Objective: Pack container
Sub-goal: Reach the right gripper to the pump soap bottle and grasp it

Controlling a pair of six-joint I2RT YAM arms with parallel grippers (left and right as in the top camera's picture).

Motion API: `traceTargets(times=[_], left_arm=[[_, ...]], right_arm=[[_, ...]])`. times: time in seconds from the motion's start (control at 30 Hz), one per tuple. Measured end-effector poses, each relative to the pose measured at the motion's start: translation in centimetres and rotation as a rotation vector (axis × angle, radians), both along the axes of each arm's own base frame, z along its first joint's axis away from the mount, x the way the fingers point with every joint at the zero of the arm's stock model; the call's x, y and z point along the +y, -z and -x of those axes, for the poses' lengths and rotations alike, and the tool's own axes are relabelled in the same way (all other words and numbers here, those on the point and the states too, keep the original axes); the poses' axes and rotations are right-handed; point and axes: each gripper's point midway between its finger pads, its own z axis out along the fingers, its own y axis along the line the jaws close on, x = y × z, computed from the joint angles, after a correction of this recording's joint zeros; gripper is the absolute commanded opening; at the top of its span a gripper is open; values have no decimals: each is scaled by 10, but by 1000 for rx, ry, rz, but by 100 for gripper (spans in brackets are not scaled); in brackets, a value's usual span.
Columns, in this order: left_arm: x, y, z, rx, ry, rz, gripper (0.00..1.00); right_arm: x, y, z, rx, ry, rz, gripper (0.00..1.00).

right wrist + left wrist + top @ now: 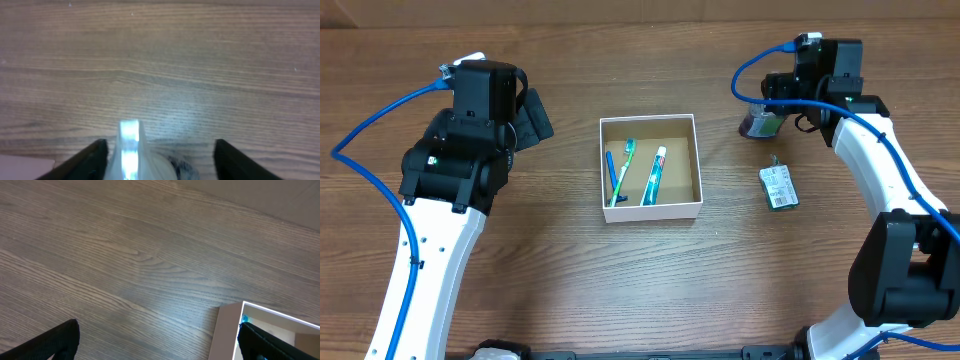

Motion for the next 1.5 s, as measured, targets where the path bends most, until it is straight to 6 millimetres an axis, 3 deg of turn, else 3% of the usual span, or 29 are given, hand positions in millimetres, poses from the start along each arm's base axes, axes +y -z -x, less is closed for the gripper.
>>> traceTargets(times=[0.37, 0.53, 1.07, 1.5], left_arm=[[0, 0, 0, 0, 0, 0, 100], [0, 0, 0, 0, 0, 0, 100], [0, 0, 0, 0, 0, 0, 100], [0, 0, 0, 0, 0, 0, 100]], right_arm=[[9, 2, -8, -23, -30, -19, 60], [10, 4, -6, -16, -36, -20, 46], [11, 8, -2, 8, -39, -25, 24], [10, 9, -4, 5, -36, -23, 18]])
